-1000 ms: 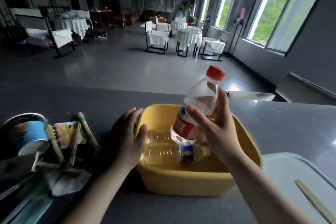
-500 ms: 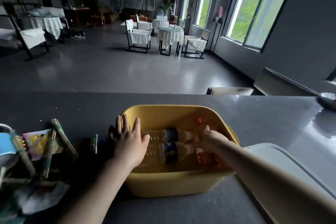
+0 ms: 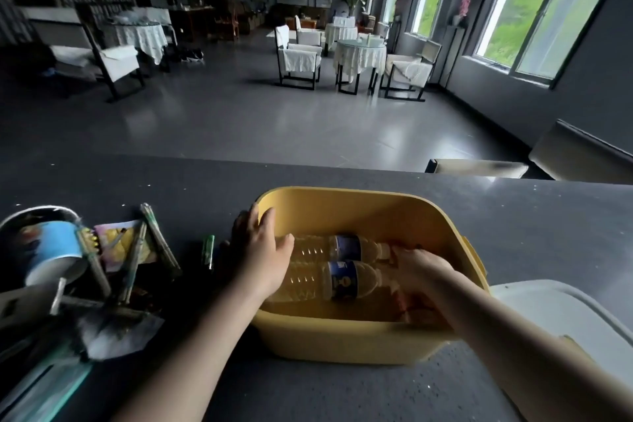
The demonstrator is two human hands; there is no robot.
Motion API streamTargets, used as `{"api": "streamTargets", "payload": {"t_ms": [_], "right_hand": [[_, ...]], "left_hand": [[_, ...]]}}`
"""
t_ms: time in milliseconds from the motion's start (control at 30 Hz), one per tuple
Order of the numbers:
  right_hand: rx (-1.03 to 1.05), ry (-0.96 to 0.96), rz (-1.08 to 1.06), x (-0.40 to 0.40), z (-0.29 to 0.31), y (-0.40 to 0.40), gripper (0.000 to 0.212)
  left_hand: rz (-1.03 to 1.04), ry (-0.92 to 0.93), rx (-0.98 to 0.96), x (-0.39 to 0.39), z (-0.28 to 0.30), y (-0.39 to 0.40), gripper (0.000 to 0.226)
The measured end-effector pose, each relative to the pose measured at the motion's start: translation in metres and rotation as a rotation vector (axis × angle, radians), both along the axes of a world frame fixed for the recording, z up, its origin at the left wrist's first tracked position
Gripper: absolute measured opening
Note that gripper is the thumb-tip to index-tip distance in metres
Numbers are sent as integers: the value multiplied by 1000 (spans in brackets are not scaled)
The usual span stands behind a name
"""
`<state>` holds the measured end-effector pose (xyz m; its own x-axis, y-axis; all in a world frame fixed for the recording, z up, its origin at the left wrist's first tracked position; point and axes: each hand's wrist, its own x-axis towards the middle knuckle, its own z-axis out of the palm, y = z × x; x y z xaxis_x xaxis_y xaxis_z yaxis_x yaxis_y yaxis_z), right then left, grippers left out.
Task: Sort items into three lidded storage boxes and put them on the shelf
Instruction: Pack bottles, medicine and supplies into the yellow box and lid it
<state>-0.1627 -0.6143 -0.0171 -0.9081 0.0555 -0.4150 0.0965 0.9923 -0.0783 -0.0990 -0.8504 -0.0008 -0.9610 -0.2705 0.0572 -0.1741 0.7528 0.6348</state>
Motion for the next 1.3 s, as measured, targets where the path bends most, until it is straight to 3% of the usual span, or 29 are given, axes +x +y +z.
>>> {"api": "streamTargets", "payload": {"t_ms": [67, 233, 433, 533, 633, 733, 800, 933, 1033, 1300], "right_hand": [[-12, 94, 49, 3, 1, 3, 54], [-180, 278, 128, 12, 10, 10, 57], [-592, 666, 253, 42, 33, -75, 48], [-796, 705, 369, 79, 38, -135, 39], [-976, 696, 490, 100, 35, -185, 35], [-1057, 631, 574, 99, 31, -240, 34], [-1064, 576, 519, 87, 17, -279, 30], [-892, 418, 264, 46, -24, -350, 29], [-744, 335, 138, 16, -50, -382, 39], [-540, 268, 174, -11, -75, -400, 28]], "left_hand": [[47, 4, 77, 2, 3, 3, 58], [134, 27, 52, 3, -1, 2, 55], [252, 271, 425, 12, -3, -5, 32], [264, 328, 662, 35, -3, -32, 28], [372, 296, 557, 41, 1, -98, 29], [468, 184, 180, 36, 0, -173, 23], [488, 73, 42, 26, -11, -206, 19], [350, -39, 60, 3, -48, -240, 6], [202, -74, -28, -12, -72, -255, 29], [244, -180, -144, -28, -91, -268, 27]]}}
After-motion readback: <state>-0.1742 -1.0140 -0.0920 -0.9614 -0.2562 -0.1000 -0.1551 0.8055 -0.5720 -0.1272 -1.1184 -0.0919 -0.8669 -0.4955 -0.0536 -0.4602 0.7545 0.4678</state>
